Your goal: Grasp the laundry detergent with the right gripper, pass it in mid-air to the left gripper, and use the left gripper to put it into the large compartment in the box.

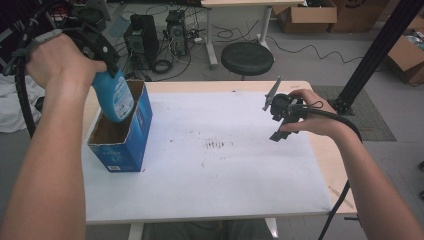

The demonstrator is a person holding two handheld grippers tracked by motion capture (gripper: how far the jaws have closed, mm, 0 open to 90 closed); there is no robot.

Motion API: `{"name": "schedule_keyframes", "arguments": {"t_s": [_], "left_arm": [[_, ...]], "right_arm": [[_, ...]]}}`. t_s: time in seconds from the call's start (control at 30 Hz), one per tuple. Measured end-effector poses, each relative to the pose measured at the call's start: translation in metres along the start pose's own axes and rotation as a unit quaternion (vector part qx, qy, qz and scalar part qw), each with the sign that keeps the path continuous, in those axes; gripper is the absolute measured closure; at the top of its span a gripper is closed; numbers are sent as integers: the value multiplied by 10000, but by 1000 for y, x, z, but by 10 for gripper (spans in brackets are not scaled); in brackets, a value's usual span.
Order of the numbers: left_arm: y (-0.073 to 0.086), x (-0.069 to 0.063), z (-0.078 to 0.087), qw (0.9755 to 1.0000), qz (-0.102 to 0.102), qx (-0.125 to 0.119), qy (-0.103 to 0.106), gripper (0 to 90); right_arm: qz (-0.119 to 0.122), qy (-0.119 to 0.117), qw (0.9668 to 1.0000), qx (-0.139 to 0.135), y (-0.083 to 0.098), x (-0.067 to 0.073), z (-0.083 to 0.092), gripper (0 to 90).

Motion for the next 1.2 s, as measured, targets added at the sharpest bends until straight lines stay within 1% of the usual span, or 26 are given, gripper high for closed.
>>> {"name": "schedule_keyframes", "arguments": {"t_s": [0.03, 0.13, 0.3, 0.37, 0.53, 0.67, 0.73, 0.77, 0.87, 0.93, 1.07, 1.2], "left_arm": [[1, 3, -2, 9999, 95, 24, -37, 384], [4, 9, -6, 9995, 310, 65, -59, 384], [10, 15, -15, 9984, 564, 85, 10, 384], [11, 17, -19, 9981, 607, 78, 23, 385], [14, 16, -33, 9975, 701, 115, 35, 385], [16, 14, -48, 9970, 749, 164, 90, 385], [17, 13, -56, 9968, 769, 179, 118, 385], [18, 13, -60, 9969, 748, 194, 121, 385], [19, 11, -72, 9966, 778, 252, 95, 385], [20, 10, -79, 9967, 740, 332, 97, 385], [22, 5, -99, 9961, 745, 438, 174, 385], [23, 2, -113, 9958, 721, 513, 223, 385]], "right_arm": [[-4, 1, 10000, 7, 1, -1, 1, 226], [-13, 34, 10000, 31, 5, -2, 2, 226], [-18, 41, 10000, 25, 8, -3, 2, 227], [-6, 44, 10000, 19, 9, -4, 1, 227], [-38, 39, 10000, 34, 12, -4, 0, 227], [-10, 31, 10000, 3, 12, -4, -1, 227], [-40, 21, 10000, 32, 13, -4, -2, 226], [-45, 35, 10000, 43, 13, -4, -2, 226], [-37, 28, 10000, 27, 14, -3, -3, 226], [-31, 20, 10000, 16, 14, -3, -3, 227], [-39, 26, 10000, 12, 14, -3, -3, 227], [-46, 17, 10000, 12, 15, -3, -4, 227]]}}
Point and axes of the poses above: each handheld gripper's, and its own axes: z roughly backward along the jaws, y roughly out of its underside, x roughly to its left, the point moved 2 cm from there along -z, roughly forward along the jaws, and after that the axes turned 7 degrees about -z, right-handed, at the moved point
